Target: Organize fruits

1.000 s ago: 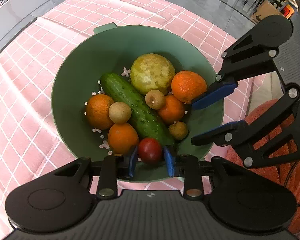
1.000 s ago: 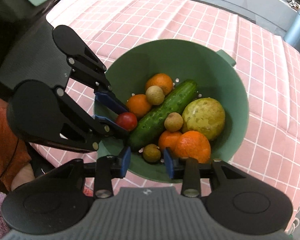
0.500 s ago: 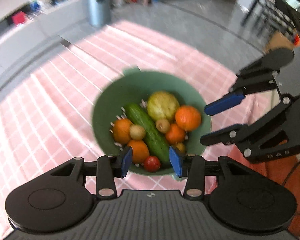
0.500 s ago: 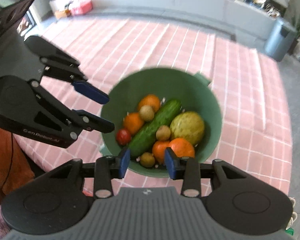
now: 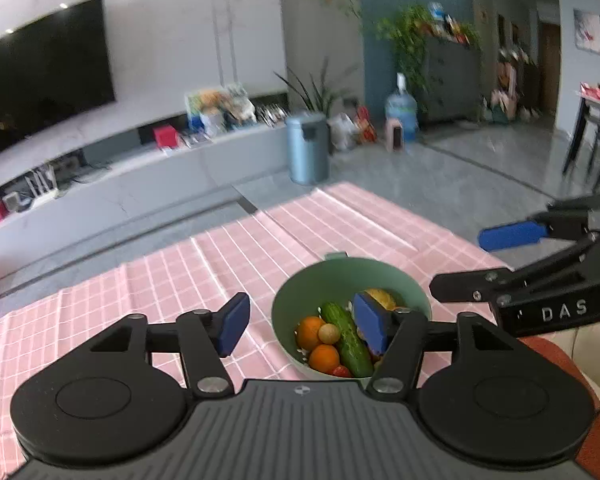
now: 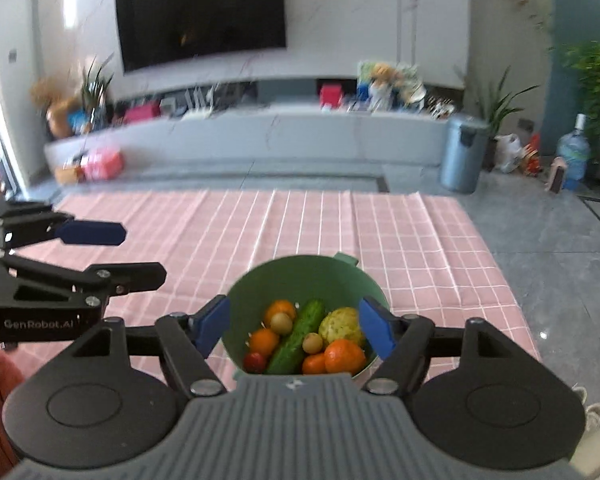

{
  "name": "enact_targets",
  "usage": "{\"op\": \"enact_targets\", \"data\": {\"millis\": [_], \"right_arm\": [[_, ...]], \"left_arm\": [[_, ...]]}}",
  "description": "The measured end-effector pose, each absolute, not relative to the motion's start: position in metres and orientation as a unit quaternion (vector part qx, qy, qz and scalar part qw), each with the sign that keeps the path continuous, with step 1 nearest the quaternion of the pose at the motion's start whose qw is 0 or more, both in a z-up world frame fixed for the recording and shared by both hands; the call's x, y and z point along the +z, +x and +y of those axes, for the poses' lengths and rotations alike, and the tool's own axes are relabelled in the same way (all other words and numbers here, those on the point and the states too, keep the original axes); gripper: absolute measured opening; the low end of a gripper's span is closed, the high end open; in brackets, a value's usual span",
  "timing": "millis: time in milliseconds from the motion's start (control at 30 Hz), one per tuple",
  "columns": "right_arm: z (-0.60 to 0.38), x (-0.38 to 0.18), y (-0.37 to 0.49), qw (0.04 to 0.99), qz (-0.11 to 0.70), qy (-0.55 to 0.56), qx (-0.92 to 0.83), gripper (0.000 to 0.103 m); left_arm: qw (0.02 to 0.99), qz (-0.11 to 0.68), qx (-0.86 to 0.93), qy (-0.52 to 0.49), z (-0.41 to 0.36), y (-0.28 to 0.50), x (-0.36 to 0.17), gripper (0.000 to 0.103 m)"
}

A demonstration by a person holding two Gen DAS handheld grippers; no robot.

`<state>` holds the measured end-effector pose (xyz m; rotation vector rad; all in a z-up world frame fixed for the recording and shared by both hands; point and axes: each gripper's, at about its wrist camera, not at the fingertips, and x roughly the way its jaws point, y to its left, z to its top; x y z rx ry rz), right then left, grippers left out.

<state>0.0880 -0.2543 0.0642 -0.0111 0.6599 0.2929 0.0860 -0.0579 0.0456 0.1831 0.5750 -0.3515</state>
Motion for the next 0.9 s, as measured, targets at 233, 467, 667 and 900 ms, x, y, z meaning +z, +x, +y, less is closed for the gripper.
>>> {"op": "enact_targets", "data": {"millis": [233, 467, 667, 900], "right_arm": [[-0.242, 0.053, 0.032, 0.96, 0.262, 0.023, 0.092, 0.082], [-0.218, 0.02, 0.012, 0.974, 0.219, 0.015, 0.06, 0.095], [-0.198, -0.018, 0.009, 0.969, 0.237, -0.002, 0.064, 0.098], [-0.199, -0.039, 0.02, 0.963, 0.26, -0.003, 0.064, 0.098]], "left_arm": [[0.963, 0.239, -0.108, 0.062, -0.046, 0.054, 0.041, 0.084], [0.975, 0.206, -0.037, 0.074, -0.034, 0.035, 0.02, 0.094], [0.973, 0.218, -0.004, 0.074, -0.026, 0.034, -0.004, 0.094], [0.96, 0.27, 0.001, 0.073, -0.025, 0.041, -0.035, 0.094]]}}
